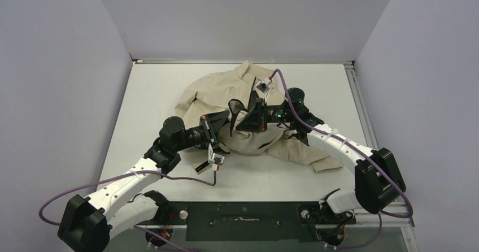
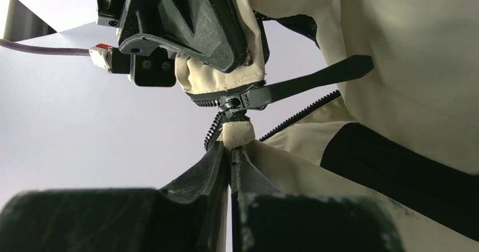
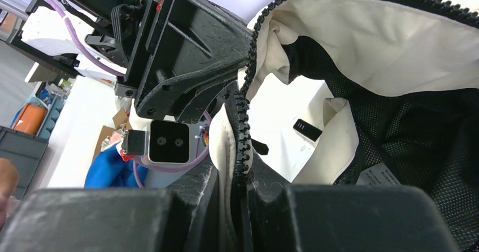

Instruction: Zip up the jacket

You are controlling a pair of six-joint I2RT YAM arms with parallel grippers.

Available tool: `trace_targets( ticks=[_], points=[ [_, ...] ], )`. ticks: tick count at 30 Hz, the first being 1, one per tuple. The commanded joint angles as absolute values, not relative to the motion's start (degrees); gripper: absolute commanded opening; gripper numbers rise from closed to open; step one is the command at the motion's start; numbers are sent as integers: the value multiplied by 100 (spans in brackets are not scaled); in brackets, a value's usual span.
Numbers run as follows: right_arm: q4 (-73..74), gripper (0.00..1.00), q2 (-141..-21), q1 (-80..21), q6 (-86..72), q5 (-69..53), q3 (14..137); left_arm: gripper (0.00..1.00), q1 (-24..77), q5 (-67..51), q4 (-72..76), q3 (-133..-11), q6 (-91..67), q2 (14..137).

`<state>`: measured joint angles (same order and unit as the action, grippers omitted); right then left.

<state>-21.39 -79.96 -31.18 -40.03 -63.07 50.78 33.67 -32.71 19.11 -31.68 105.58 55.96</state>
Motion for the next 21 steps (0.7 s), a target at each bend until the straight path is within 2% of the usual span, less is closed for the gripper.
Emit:
trace_targets(
  ticks=[1,21],
  points=[
    [-2591,5,-8013,-3147,-3993,-6350,5150,0,3401,-3184,2065,-3463,10525,5571],
    [-2322,5,-8149,-3131,-3745,-6322,5289,0,3445,-3112,2041,-3507,10412,5529]
  ],
)
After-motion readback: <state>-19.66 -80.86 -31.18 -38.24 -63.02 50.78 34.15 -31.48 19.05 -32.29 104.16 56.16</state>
